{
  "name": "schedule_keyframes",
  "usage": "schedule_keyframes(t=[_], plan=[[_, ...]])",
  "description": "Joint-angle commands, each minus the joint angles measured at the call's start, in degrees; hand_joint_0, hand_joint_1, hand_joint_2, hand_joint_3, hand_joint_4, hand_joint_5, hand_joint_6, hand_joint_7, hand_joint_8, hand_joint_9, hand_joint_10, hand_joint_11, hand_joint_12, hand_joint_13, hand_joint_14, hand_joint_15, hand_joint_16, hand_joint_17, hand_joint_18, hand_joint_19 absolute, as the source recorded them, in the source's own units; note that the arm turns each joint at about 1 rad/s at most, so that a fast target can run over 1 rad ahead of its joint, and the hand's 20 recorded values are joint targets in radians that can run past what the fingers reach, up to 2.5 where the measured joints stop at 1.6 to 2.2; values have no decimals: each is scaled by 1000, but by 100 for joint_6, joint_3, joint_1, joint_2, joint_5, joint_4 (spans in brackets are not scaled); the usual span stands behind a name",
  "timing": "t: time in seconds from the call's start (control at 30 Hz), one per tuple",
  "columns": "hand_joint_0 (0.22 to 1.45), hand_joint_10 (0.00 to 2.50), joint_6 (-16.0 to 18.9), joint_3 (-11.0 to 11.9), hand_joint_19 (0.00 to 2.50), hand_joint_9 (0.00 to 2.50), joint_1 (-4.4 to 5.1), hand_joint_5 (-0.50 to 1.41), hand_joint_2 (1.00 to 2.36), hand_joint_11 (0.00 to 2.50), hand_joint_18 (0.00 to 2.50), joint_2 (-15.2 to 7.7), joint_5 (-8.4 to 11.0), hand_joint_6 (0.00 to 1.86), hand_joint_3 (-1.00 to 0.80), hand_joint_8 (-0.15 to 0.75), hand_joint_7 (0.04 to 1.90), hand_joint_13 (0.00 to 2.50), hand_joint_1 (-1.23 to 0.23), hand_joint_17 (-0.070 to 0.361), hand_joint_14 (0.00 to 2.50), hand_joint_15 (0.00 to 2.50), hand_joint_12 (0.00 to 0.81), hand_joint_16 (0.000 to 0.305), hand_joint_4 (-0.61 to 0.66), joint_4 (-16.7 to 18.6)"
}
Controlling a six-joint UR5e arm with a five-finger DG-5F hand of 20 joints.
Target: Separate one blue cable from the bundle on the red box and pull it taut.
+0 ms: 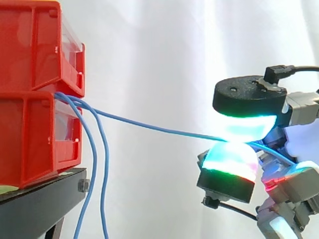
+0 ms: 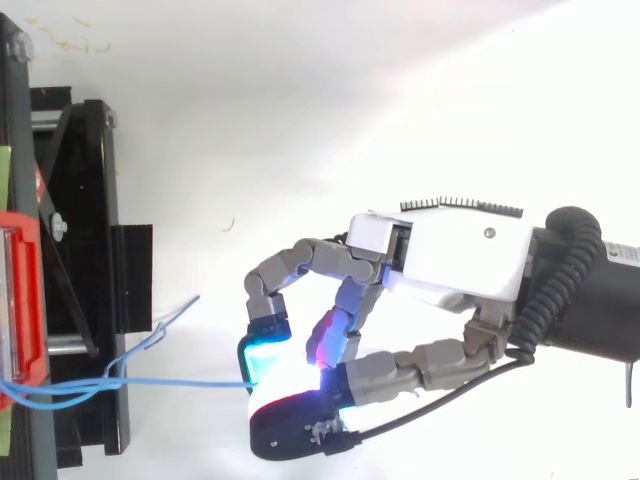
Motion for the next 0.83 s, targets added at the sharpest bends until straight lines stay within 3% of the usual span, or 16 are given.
schedule_keyframes(t=[0.0, 0.8], plan=[[515, 15, 0, 0, 400, 1433, -4, -55, 1333, 947, 1057, -1, -2, 877, 4, 414, 1330, 1160, -813, 132, 17, 614, 491, 59, -59, 0], [514, 15, 0, 0, 399, 1435, 5, -55, 1338, 947, 1056, -1, 7, 876, -3, 417, 1330, 1161, -813, 131, 17, 611, 494, 58, -57, 0]])
